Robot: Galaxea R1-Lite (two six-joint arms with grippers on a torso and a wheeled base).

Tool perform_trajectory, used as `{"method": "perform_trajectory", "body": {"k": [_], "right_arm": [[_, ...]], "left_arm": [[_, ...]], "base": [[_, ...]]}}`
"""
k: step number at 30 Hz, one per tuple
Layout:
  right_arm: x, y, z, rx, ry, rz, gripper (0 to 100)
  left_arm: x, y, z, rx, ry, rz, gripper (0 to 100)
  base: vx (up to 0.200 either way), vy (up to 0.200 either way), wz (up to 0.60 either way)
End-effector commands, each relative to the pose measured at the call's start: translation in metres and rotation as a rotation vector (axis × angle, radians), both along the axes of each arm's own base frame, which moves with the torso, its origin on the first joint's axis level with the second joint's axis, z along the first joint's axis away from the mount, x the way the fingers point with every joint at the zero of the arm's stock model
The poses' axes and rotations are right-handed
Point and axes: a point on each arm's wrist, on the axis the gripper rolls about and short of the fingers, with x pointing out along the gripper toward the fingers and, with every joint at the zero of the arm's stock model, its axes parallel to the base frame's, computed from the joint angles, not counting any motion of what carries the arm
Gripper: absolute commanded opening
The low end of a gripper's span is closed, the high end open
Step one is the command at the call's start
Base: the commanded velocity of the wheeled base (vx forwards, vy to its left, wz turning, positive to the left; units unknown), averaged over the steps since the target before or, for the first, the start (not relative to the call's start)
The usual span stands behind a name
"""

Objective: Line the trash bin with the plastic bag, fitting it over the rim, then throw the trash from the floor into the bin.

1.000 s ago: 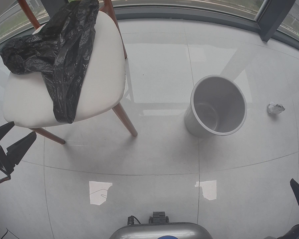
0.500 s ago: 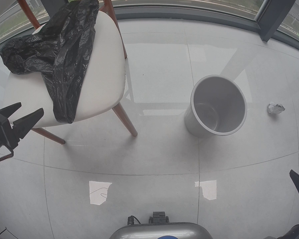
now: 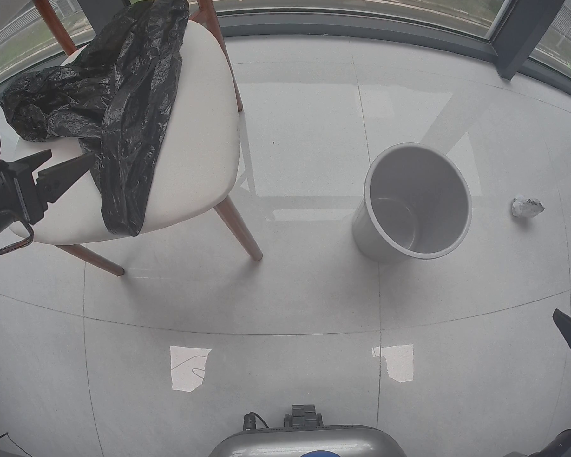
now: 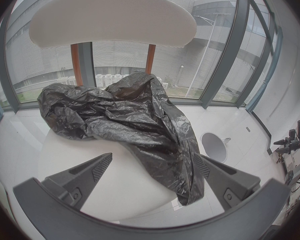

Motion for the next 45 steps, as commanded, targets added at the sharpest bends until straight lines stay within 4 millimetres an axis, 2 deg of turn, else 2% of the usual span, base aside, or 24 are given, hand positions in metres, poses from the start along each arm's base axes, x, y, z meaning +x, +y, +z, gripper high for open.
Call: {"method": "perform_trajectory", "body": {"k": [1,16,21,27,31,35,42,45], "right_arm": [[0.009,0.001,0.008,0.000,0.011,0.003,100],[0.024,0.002,0.037,0.001,-0.023,0.003,100],[0.025,0.003,0.037,0.001,-0.019,0.006,100],[0.025,0.003,0.036,0.002,-0.015,0.010,100],[0.025,0.003,0.035,0.001,-0.014,0.009,100],[0.025,0.003,0.034,0.000,-0.011,0.009,100],[0.025,0.003,0.034,0.002,-0.011,0.009,100],[0.025,0.003,0.034,0.002,-0.011,0.009,100]], "left_arm": [[0.013,-0.007,0.006,0.000,-0.002,-0.029,100],[0.046,-0.018,0.020,0.025,-0.035,-0.041,100],[0.061,-0.022,0.021,0.047,-0.083,-0.042,100],[0.060,-0.038,0.024,0.046,-0.094,-0.079,100],[0.064,-0.050,0.034,0.022,-0.115,-0.094,100],[0.070,-0.052,0.046,0.006,-0.145,-0.092,100],[0.077,-0.053,0.043,0.009,-0.133,-0.072,100],[0.084,-0.054,0.036,0.015,-0.104,-0.051,100]], "base": [[0.000,0.000,0.00],[0.000,0.000,0.00],[0.000,0.000,0.00],[0.000,0.000,0.00],[0.000,0.000,0.00],[0.000,0.000,0.00],[0.000,0.000,0.00],[0.000,0.000,0.00]]}}
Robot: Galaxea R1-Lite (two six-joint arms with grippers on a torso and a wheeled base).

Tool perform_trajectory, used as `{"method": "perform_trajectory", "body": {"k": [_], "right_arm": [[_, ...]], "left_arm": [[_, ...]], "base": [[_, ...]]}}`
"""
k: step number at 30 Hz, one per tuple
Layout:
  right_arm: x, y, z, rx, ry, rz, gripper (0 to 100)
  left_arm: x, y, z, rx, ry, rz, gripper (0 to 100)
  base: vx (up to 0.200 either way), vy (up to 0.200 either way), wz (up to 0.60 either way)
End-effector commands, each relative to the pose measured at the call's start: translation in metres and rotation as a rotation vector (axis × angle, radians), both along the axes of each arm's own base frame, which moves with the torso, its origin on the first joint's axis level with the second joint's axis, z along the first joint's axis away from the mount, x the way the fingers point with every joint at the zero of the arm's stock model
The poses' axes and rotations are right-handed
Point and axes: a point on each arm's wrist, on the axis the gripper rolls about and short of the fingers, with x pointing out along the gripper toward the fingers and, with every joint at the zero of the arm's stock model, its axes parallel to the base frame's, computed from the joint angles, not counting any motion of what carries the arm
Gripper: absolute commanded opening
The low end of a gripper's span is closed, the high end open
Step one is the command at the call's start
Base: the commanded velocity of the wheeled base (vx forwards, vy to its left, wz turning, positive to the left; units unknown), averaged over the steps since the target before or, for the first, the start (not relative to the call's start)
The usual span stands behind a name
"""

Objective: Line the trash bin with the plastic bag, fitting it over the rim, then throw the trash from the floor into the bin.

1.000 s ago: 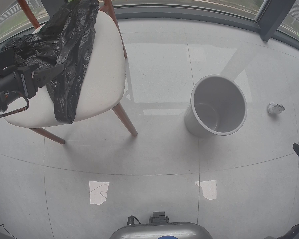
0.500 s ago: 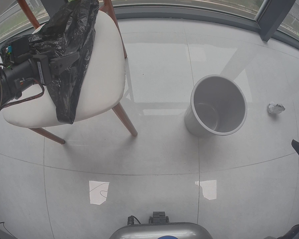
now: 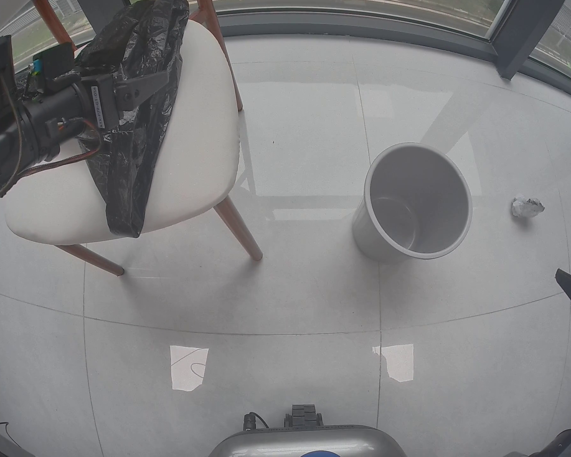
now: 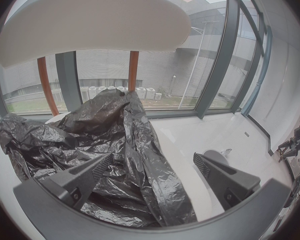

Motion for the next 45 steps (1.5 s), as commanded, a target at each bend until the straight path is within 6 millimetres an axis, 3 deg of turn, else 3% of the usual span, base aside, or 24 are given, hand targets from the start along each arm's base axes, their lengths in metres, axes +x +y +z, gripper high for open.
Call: {"method": "perform_trajectory", "body": {"k": [1,20,21,45], "right_arm": [[-0.001,0.000,0.000,0.000,-0.003,0.001,100],[0.000,0.000,-0.001,0.000,0.001,0.001,100],[0.000,0.000,-0.001,0.000,0.001,0.001,100],[0.003,0.003,0.000,0.005,0.013,0.052,100]], "left_arm": [[0.010,-0.002,-0.009,0.009,0.038,0.017,100],[0.016,-0.004,-0.013,0.015,0.066,0.028,100],[0.016,-0.004,-0.013,0.015,0.066,0.028,0],[0.003,0.000,-0.002,0.006,0.039,0.027,0]], "base": [[0.000,0.000,0.00],[0.000,0.000,0.00],[0.000,0.000,0.00],[0.000,0.000,0.00]]}}
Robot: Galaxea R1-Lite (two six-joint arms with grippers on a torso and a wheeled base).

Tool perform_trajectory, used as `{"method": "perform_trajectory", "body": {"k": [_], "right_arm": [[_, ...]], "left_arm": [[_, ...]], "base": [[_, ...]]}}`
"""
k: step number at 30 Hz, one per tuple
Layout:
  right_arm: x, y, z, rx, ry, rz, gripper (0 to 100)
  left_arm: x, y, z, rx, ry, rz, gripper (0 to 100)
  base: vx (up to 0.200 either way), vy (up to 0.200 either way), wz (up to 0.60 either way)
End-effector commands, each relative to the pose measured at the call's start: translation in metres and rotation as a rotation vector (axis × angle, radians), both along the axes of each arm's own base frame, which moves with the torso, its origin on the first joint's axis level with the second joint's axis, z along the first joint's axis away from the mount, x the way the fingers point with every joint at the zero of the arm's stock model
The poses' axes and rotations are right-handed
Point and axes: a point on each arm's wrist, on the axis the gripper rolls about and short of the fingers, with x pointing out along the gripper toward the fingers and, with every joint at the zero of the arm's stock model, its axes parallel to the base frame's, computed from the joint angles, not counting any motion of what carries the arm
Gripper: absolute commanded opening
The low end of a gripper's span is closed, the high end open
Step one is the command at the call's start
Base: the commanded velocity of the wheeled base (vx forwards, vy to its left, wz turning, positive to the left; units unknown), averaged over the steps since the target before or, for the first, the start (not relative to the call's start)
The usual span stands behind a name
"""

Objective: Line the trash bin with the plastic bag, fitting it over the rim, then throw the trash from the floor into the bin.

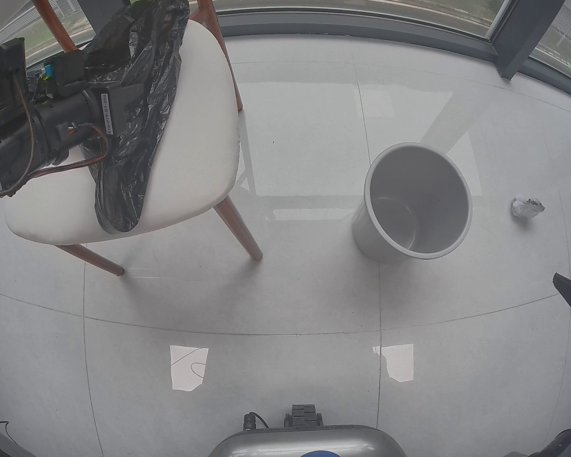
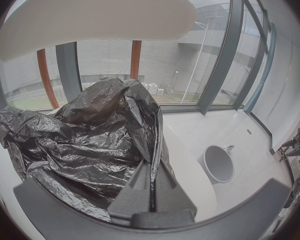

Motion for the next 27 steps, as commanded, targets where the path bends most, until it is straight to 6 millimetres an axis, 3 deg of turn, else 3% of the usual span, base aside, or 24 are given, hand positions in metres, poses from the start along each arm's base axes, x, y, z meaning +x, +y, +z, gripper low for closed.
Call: {"method": "perform_trajectory", "body": {"k": [1,8,27], "right_arm": [[0.0041,0.0016,0.0019,0.001,0.007,0.025,100],[0.0114,0.0049,0.0022,0.001,0.032,0.063,100],[0.0129,0.0060,-0.0021,-0.002,0.054,0.075,100]], "left_arm": [[-0.0080,0.0024,0.0059,-0.004,-0.008,0.000,0],[-0.0123,0.0036,0.0142,-0.010,-0.023,0.000,0],[-0.0151,0.0048,0.0056,-0.058,0.023,-0.003,0]], "base": [[0.000,0.000,0.00],[0.000,0.000,0.00],[0.000,0.000,0.00]]}}
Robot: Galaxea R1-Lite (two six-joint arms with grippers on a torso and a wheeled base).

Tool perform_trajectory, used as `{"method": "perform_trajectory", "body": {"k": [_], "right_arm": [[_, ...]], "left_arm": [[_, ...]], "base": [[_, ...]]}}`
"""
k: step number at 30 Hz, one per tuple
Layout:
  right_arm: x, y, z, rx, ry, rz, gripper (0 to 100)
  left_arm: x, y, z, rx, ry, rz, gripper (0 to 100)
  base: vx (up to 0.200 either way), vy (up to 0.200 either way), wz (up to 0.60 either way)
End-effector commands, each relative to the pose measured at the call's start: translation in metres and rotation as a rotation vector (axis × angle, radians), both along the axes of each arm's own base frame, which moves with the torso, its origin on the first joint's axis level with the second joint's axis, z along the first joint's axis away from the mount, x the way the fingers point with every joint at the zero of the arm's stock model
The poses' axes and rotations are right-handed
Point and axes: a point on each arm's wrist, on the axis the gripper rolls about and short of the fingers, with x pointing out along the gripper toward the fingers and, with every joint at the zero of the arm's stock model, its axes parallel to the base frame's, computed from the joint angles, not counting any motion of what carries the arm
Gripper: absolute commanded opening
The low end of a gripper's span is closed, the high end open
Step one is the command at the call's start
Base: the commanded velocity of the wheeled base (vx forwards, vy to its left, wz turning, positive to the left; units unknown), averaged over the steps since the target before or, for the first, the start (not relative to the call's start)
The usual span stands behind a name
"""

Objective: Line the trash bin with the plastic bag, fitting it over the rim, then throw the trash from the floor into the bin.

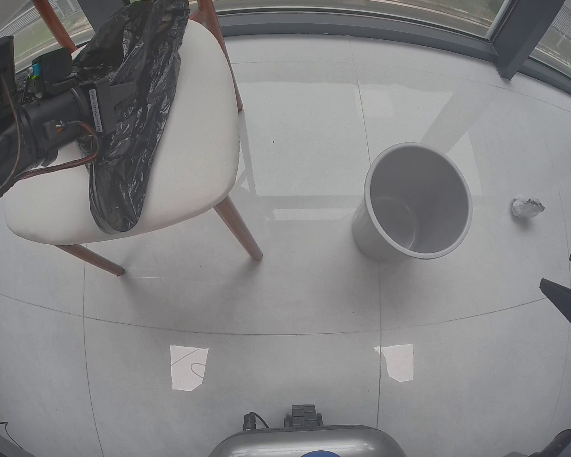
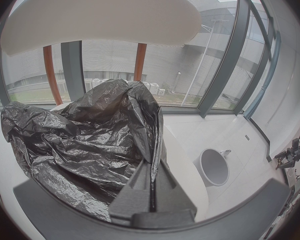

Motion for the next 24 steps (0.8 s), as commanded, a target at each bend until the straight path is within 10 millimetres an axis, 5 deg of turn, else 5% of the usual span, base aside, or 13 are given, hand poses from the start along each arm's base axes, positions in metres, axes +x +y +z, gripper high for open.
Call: {"method": "perform_trajectory", "body": {"k": [1,4,24], "right_arm": [[0.0002,0.0000,-0.0005,-0.001,0.002,0.000,100],[0.0006,0.0001,-0.0005,-0.001,0.002,0.000,100],[0.0002,0.0000,-0.0010,-0.001,0.004,0.000,100]], "left_arm": [[-0.0025,0.0011,0.0015,-0.009,-0.004,0.001,0],[-0.0026,0.0011,0.0021,-0.024,-0.001,0.000,0],[-0.0027,0.0011,0.0025,-0.027,-0.002,-0.001,0]], "base": [[0.000,0.000,0.00],[0.000,0.000,0.00],[0.000,-0.200,0.00]]}}
